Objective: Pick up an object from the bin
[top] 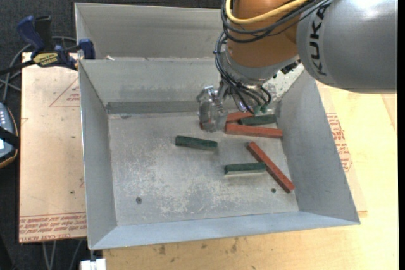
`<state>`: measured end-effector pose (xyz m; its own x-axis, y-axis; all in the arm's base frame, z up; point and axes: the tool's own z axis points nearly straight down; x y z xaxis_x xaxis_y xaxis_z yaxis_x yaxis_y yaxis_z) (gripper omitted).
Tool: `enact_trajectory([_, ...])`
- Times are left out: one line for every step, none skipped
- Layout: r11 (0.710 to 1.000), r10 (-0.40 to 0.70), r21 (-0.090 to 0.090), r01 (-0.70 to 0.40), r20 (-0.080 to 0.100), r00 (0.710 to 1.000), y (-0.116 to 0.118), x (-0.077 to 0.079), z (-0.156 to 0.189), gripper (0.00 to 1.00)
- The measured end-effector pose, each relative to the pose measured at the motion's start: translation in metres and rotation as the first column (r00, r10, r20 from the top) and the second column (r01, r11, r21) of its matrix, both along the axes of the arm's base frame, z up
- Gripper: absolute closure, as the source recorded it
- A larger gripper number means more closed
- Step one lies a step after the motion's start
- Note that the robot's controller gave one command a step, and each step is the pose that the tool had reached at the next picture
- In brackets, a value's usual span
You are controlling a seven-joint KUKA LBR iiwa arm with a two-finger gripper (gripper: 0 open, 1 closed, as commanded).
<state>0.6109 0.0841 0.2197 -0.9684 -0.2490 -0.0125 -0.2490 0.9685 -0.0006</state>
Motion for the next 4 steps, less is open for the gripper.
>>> enact_trajectory([1.0,-0.002,-0.001,0.002,-0.009,1.0,-0.001,-0.002,-0.005,0.0])
enact_trajectory([0.993,-0.115,-0.002,0.115,-0.018,0.993,0.011,0.0,-0.154,0.0])
enact_trajectory([0.993,-0.118,0.0,0.118,-0.009,0.993,0.011,0.003,-0.149,1.0])
enact_trajectory([0.985,0.174,-0.002,-0.174,0.0,0.985,0.009,0.004,0.031,1.0])
